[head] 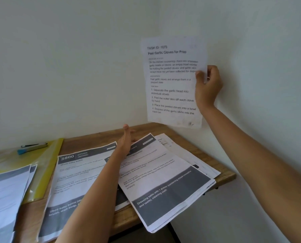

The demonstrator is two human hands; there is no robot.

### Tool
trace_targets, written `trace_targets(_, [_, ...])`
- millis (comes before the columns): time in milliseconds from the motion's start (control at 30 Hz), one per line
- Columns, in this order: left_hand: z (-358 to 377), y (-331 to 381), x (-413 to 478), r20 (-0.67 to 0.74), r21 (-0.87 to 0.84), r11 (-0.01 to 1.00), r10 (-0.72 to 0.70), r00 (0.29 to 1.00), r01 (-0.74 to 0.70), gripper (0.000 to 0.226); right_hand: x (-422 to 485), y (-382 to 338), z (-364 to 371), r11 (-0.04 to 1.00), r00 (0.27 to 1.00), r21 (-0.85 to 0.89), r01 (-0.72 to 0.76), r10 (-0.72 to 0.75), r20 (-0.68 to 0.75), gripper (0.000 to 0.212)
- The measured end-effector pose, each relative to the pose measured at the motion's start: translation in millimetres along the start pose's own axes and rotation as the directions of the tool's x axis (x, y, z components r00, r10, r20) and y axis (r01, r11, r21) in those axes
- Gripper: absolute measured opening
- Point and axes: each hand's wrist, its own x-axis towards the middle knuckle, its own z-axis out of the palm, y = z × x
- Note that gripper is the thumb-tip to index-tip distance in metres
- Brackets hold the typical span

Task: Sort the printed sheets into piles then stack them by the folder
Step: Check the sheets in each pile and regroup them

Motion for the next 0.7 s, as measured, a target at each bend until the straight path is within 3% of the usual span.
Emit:
trace_targets(100, [-5,1,3,0.028,-0.042,0.999,-0.034,0.999,0.035,0.100,11,3,2,0.988,0.988,0.029,-0.149,0.147,0.045,0.006])
trace_targets(233, [-10,0,9,0.071,-0.100,0.991,-0.087,0.994,0.094,0.111,14,7,0,0.949,0.915,-0.020,-0.315,0.309,0.258,0.009])
trace_targets(300, [-12,2,9,0.081,-0.114,0.989,-0.090,0.993,0.099,0.112,10,3,-4,0.931,0.835,-0.140,-0.337,0.364,0.413,0.011])
trace_targets(367, [-14,3,7,0.095,-0.125,0.987,-0.091,0.991,0.103,0.110,2,0,-7,0.898,0.695,-0.246,-0.366,0.439,0.569,0.018])
trace_targets(433, [-15,2,7,0.112,-0.143,0.985,-0.080,0.990,0.096,0.112,-10,1,-10,0.861,0.540,-0.393,-0.323,0.509,0.670,0.029])
trace_targets(500, [-14,3,6,0.094,-0.173,0.982,-0.054,0.994,0.069,0.106,-24,8,-12,0.825,0.443,-0.528,-0.201,0.558,0.702,0.029])
trace_targets(567, [-14,3,5,0.083,-0.218,0.975,-0.027,0.996,0.045,0.105,-36,16,-14,0.798,0.397,-0.595,-0.098,0.580,0.712,0.024])
trace_targets(700, [-15,4,7,0.029,-0.258,0.963,-0.078,0.997,0.083,0.109,-56,28,-18,0.753,0.344,-0.657,-0.044,0.629,0.697,0.023])
